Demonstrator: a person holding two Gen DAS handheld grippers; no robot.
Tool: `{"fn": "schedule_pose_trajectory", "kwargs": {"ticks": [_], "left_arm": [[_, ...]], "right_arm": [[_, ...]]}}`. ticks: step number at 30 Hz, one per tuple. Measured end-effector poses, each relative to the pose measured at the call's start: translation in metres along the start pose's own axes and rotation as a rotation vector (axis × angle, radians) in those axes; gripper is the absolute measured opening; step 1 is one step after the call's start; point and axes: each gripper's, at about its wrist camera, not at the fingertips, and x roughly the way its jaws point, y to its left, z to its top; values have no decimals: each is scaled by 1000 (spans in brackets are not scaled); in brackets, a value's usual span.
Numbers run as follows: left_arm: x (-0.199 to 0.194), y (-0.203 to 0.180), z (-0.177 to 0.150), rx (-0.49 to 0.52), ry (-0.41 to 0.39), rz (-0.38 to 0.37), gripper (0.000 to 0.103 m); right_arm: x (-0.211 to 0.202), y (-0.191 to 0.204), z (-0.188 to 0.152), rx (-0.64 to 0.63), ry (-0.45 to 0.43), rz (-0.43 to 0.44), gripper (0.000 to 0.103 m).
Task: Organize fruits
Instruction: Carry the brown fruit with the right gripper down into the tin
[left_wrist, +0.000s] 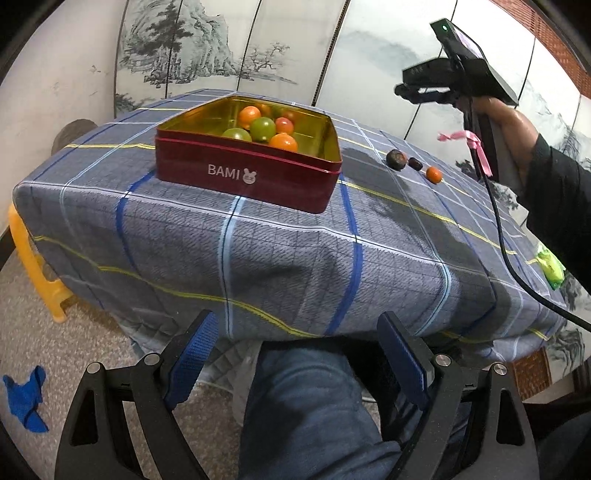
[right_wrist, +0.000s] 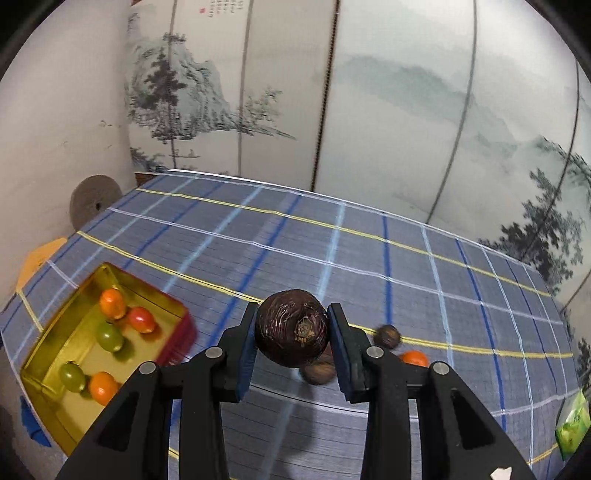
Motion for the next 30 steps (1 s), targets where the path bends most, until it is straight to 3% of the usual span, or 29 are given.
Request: {"fn": "schedule_pose_trajectory", "kwargs": {"ticks": [11, 30], "left_arm": [[-2, 7, -3, 4, 9, 18, 88], [3, 19, -8, -26, 26, 22, 88]], "right_arm": [[3, 70, 4, -79, 1, 75, 33], [7, 131, -11, -152, 29, 137, 33]]}}
